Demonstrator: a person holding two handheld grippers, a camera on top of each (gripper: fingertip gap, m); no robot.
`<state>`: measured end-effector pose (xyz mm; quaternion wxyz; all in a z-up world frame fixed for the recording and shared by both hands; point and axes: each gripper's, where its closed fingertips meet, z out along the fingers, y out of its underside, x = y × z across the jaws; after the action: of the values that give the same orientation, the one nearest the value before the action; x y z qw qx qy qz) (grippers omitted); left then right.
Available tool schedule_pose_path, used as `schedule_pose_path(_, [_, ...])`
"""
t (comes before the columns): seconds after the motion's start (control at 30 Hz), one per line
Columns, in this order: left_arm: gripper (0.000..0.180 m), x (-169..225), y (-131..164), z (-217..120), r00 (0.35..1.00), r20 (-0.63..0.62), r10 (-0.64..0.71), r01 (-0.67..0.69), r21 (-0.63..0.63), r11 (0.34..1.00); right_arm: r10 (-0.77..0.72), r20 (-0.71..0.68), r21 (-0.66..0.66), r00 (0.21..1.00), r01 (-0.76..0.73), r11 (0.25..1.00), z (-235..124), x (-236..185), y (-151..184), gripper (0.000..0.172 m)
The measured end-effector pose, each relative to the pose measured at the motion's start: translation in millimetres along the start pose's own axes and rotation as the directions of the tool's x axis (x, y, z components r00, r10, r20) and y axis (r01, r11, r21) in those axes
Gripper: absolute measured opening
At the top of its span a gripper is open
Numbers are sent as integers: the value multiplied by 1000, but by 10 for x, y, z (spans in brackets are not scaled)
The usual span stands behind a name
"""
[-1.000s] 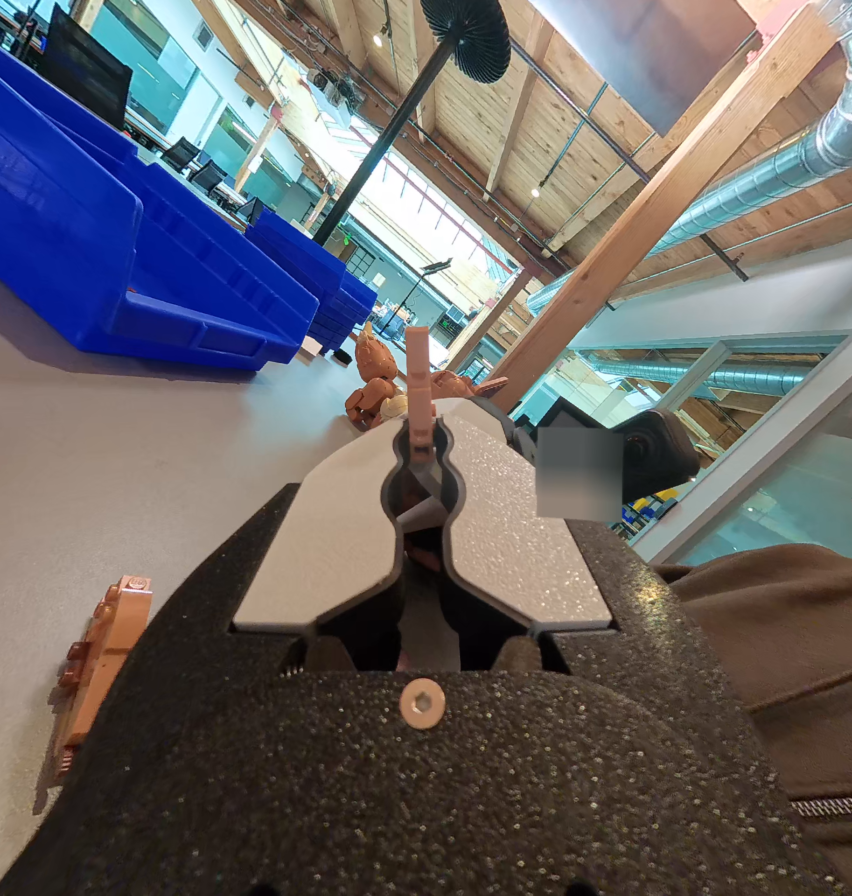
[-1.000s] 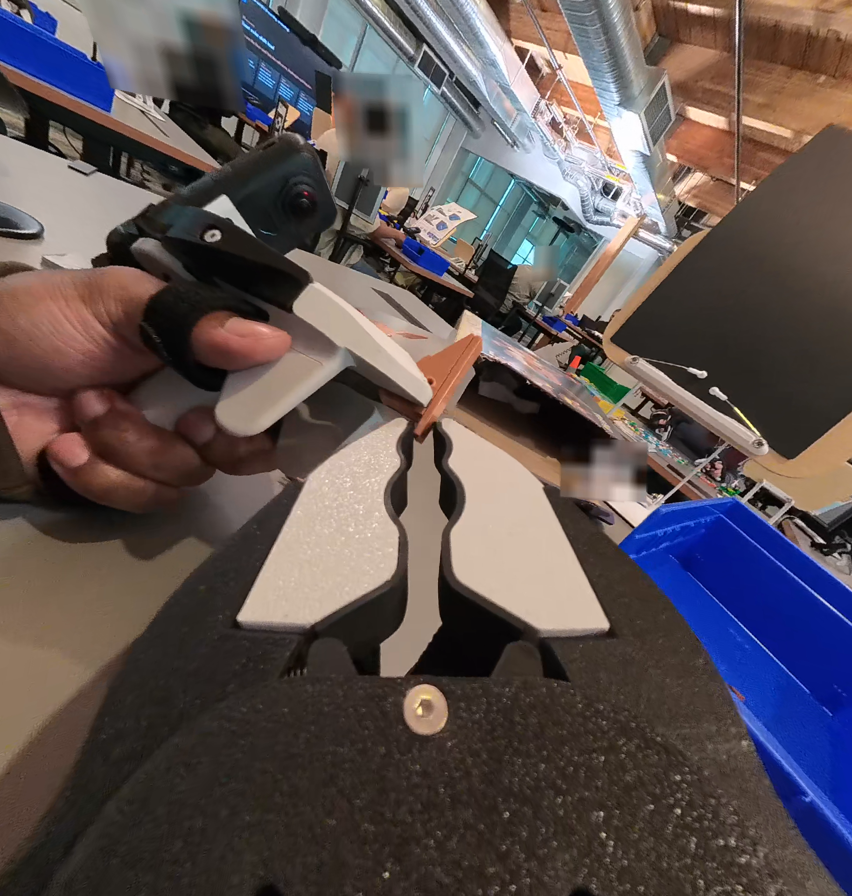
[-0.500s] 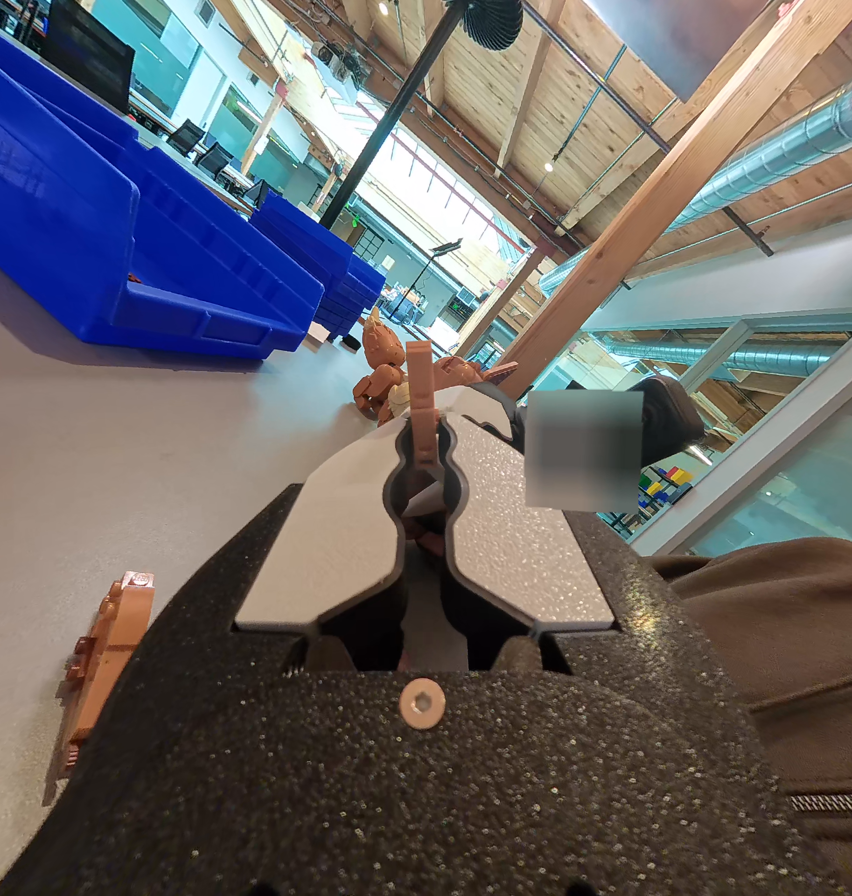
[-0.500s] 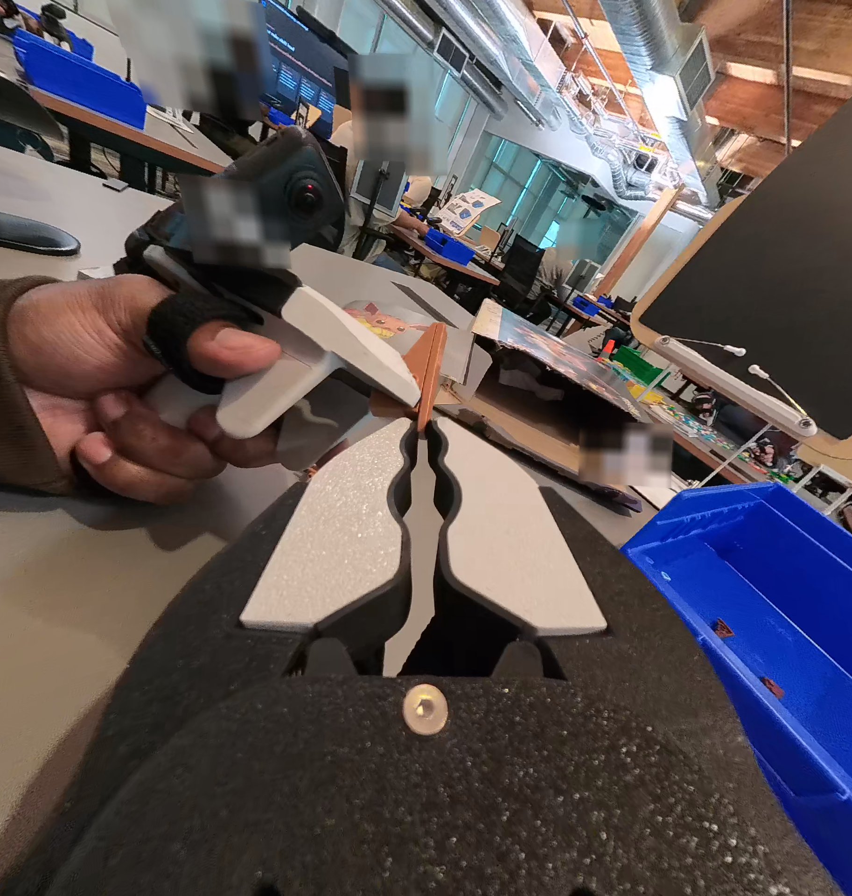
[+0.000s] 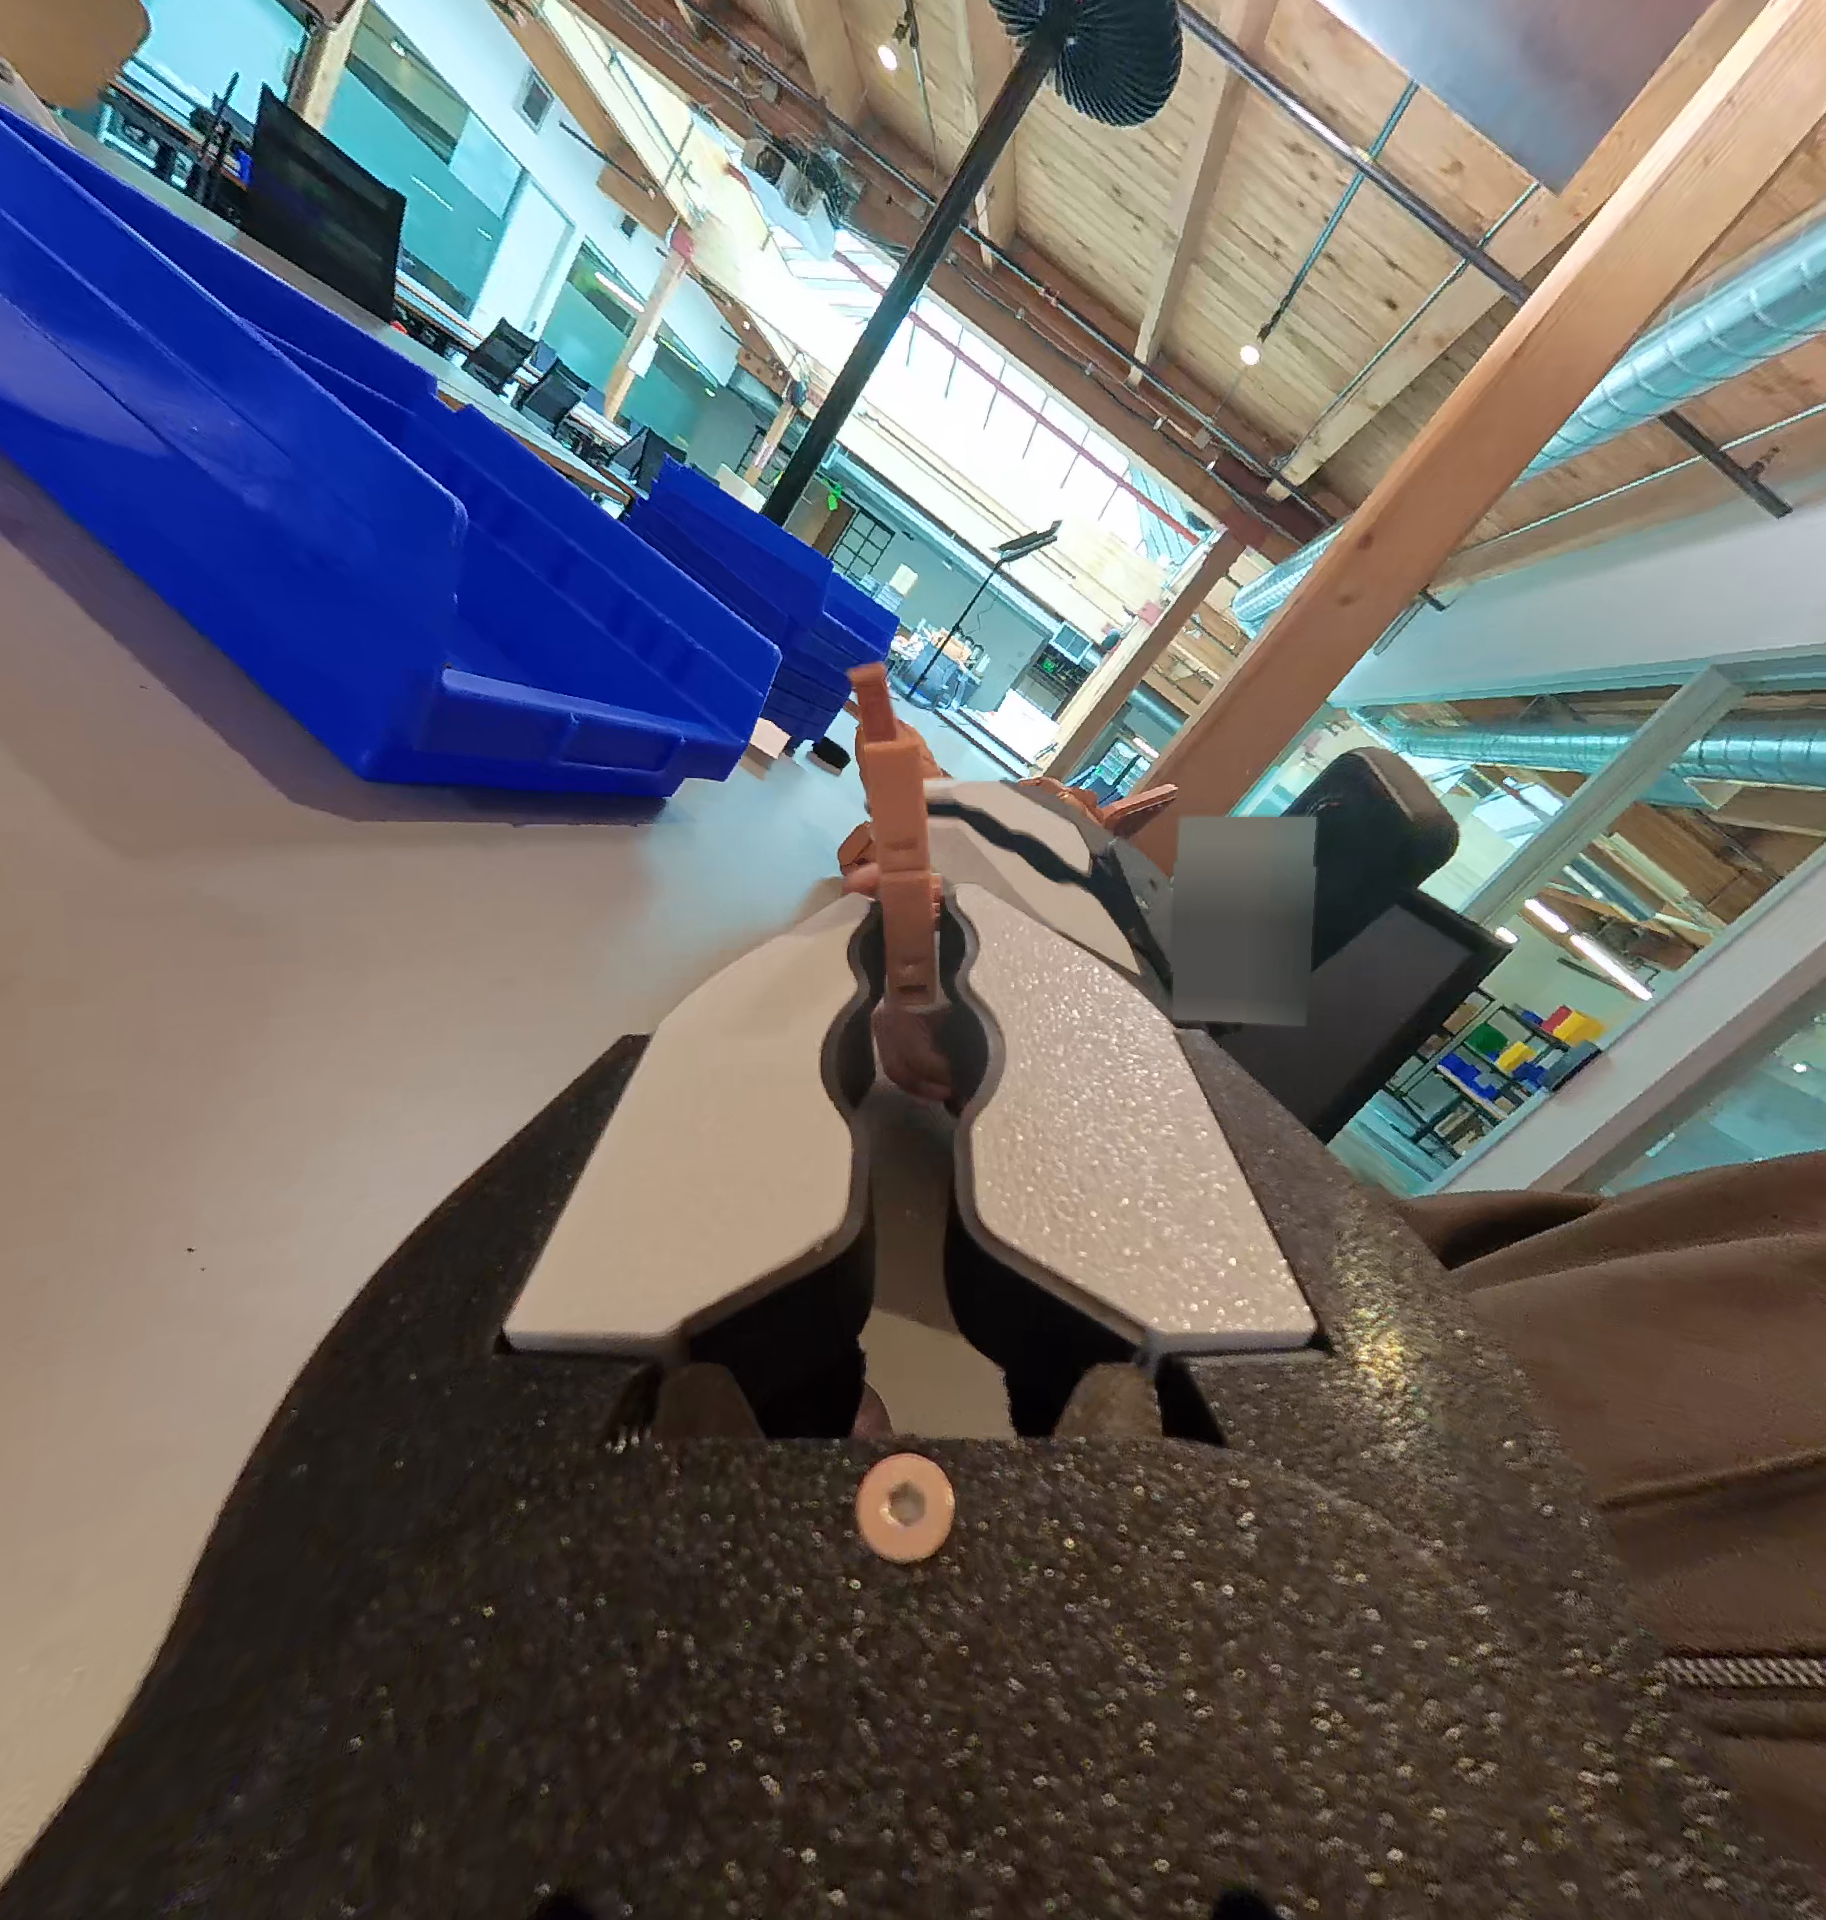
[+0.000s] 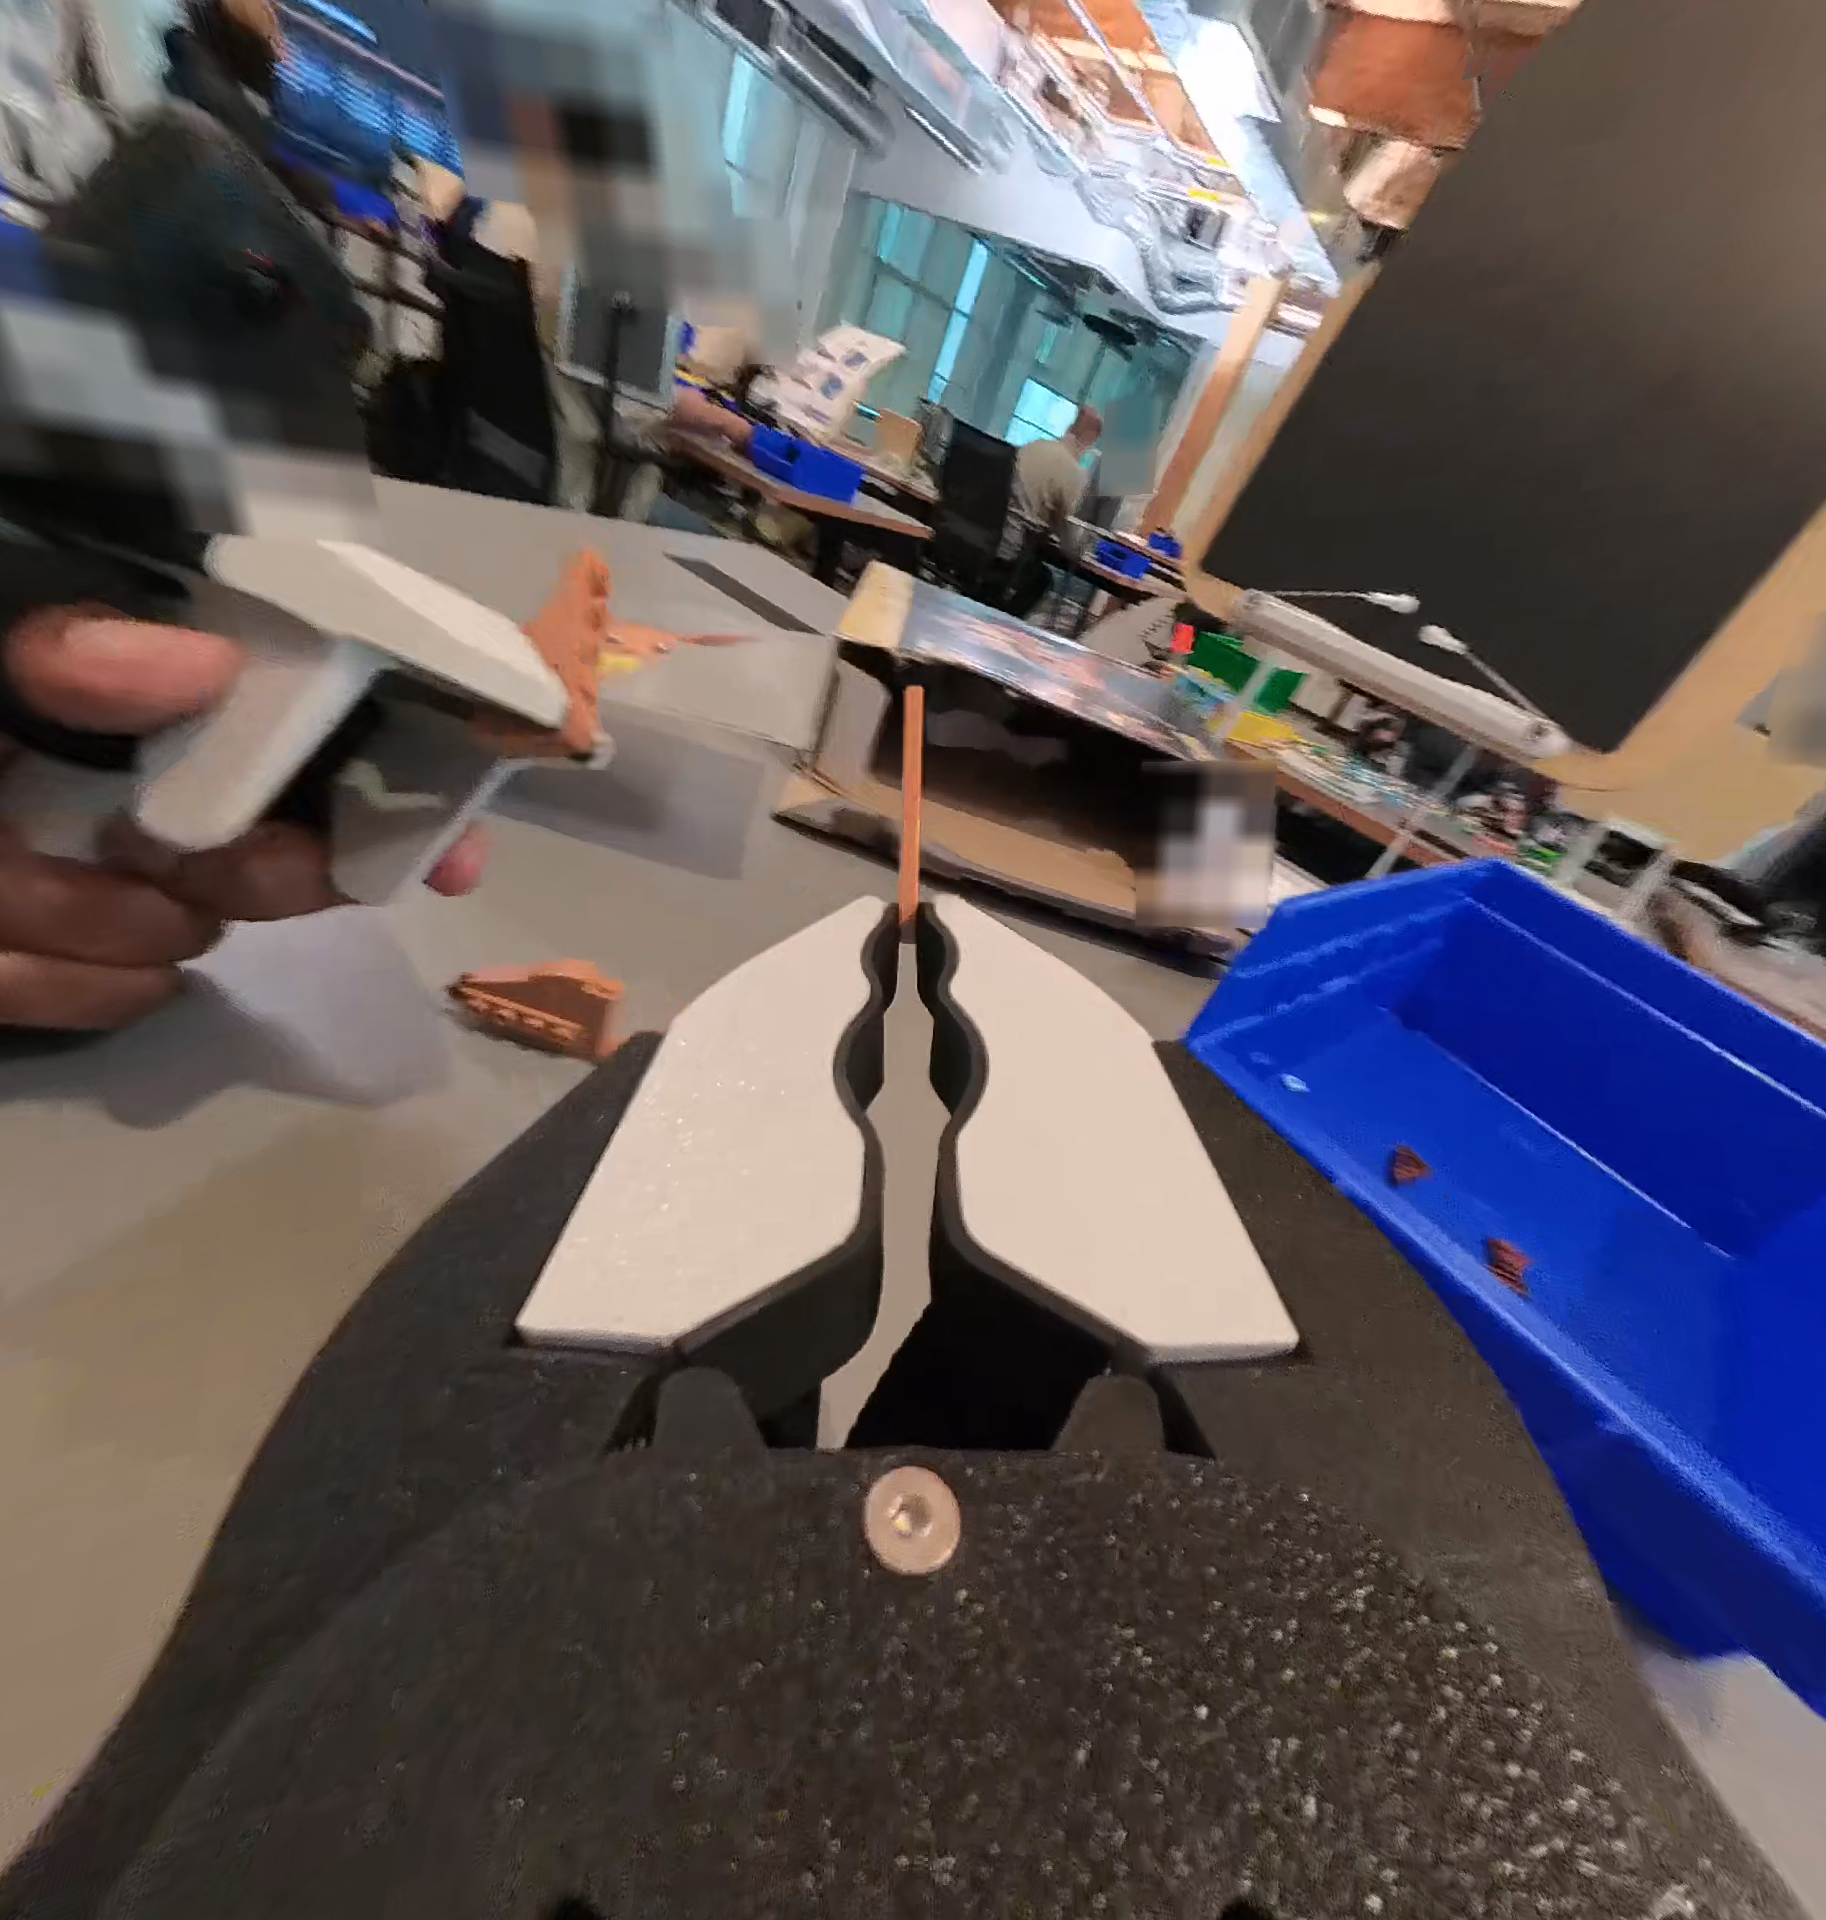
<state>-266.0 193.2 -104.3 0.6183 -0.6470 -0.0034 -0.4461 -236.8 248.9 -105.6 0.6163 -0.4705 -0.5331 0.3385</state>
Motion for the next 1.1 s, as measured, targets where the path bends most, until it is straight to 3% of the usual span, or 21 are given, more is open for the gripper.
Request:
schedule_pose_path(0.1, [10,3,30,25,999,15,28,-28,-17,999,13,-122,-98,992,-25,995,95,352,107,3])
schedule_pose_path(0.23, [10,2,24,20,1000,13,23,-23,-12,1000,-25,-282,-323,959,-70,944,259,1092,313,3])
schedule_pose_path(0.43, [10,-7,22,18,1000,16,16,-16,-12,1000,68,-317,-575,946,-249,780,548,1772,906,3])
schedule_pose_path(0.6, [10,-11,24,19,1000,14,11,-10,-13,1000,64,-343,-595,937,-270,757,555,1843,1173,6])
schedule_pose_path(0.77, [10,-9,31,23,1000,19,17,-17,-16,1000,67,-360,-490,931,-249,835,473,1860,1019,11])
schedule_pose_path(0.87, [10,-4,37,28,1000,18,22,-22,-18,1000,114,-224,-276,968,-175,945,525,1484,563,10])
schedule_pose_path(0.97, [10,30,98,66,999,11,51,-51,-56,997,154,105,-50,982,-149,988,535,668,58,7])
schedule_pose_path(1.03, [10,45,142,90,996,18,85,-84,-82,993,193,312,40,930,-216,976,465,184,-199,7])
schedule_pose_path(1.1, [10,60,181,110,993,23,118,-115,-105,988,264,490,48,831,-328,944,389,-152,-346,8])
